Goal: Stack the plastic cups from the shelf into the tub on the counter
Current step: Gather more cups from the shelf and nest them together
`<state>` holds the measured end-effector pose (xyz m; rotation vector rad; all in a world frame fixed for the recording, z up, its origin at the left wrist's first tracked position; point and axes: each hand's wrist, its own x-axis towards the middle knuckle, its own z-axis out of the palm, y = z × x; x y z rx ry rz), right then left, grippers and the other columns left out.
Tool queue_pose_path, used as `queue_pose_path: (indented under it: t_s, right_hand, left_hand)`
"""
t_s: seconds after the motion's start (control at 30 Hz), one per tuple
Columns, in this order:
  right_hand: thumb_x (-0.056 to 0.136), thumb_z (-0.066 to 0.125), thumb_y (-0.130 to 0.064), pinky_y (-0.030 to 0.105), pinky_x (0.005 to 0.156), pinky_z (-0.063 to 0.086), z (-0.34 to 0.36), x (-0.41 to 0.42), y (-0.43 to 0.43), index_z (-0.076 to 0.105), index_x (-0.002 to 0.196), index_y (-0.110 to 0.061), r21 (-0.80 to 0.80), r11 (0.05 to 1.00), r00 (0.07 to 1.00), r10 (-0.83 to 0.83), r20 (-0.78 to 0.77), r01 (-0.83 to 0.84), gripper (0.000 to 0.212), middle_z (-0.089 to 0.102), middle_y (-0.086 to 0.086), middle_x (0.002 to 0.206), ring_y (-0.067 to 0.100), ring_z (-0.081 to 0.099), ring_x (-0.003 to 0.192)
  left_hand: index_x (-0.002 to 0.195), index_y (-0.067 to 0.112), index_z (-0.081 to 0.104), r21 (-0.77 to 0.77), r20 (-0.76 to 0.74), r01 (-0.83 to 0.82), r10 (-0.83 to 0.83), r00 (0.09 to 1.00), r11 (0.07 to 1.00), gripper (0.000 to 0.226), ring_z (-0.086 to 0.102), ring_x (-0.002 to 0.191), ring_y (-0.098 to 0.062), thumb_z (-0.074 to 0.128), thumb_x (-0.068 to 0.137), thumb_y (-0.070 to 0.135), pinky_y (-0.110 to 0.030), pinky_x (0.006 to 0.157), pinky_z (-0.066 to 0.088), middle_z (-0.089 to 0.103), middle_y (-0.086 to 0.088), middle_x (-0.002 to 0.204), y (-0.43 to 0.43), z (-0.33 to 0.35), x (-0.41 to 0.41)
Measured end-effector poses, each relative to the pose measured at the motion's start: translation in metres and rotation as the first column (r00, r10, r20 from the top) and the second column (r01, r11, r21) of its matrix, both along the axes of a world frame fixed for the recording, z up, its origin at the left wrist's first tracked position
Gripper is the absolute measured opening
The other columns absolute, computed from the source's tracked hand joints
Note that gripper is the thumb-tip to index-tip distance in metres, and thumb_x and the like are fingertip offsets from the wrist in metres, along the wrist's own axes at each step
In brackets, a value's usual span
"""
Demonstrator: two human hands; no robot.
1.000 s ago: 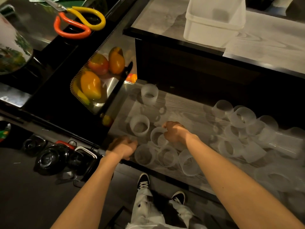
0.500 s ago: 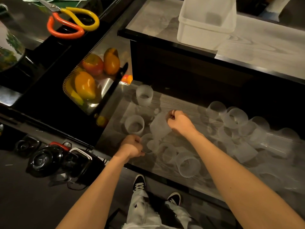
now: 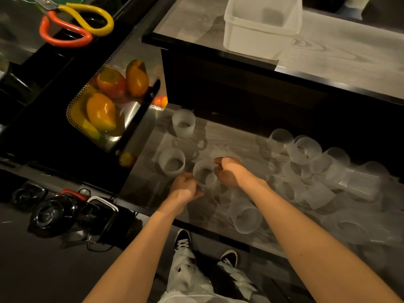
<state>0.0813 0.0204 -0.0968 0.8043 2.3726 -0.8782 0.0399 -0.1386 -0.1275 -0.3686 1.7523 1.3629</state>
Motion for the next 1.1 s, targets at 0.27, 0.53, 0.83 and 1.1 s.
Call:
queue_pose_path:
  t_s: [0.27,0.53,0.83,1.1]
  right_hand:
    - [0.100,0.049,-0.013,0.038,0.084,0.052,0.019,-0.001,0.007,0.063,0.131,-0.011,0.039,0.998,0.965,-0.032,-0.259,0.044,0.033,0.069,0.013,0.112,0.029,0.067,0.100]
    - [0.102,0.055,-0.022,0.037,0.076,0.059,0.057,-0.037,-0.008,0.062,0.124,-0.022,-0.259,0.960,0.870,-0.217,-0.443,0.108,0.023,0.071,0.002,0.092,0.021,0.071,0.086]
    - [0.102,0.057,-0.026,0.035,0.077,0.056,0.027,-0.058,-0.051,0.065,0.109,-0.021,-0.285,0.958,0.926,-0.120,-0.357,0.015,0.012,0.070,0.007,0.095,0.021,0.068,0.089]
    - [0.101,0.057,-0.037,0.022,0.066,0.044,0.012,-0.057,-0.043,0.060,0.132,-0.027,-0.321,0.947,0.954,-0.116,-0.277,0.022,0.032,0.069,-0.008,0.103,0.006,0.064,0.091]
  left_hand:
    - [0.121,0.017,0.057,0.083,-0.121,0.103,-0.092,0.988,0.991,0.019,0.073,0.099,-0.026,0.058,0.103,0.020,-0.048,0.099,0.057,0.067,-0.005,0.106,0.006,0.026,-0.007]
    - [0.100,0.034,0.056,-0.047,-0.619,-0.004,-0.026,0.785,0.999,0.004,0.071,0.086,-0.020,0.054,0.102,0.032,-0.033,0.071,0.051,0.068,0.003,0.089,-0.013,0.070,-0.048]
    - [0.109,0.025,0.054,-0.220,-0.485,-0.022,-0.090,0.870,0.975,0.019,0.063,0.092,-0.029,0.040,0.107,0.038,-0.038,0.080,0.044,0.065,-0.011,0.102,-0.048,0.033,-0.065]
    - [0.117,0.019,0.065,-0.283,-0.509,0.027,-0.174,0.843,0.959,0.041,0.065,0.110,-0.033,0.039,0.096,0.041,-0.053,0.094,0.057,0.067,-0.012,0.117,-0.040,0.020,-0.078]
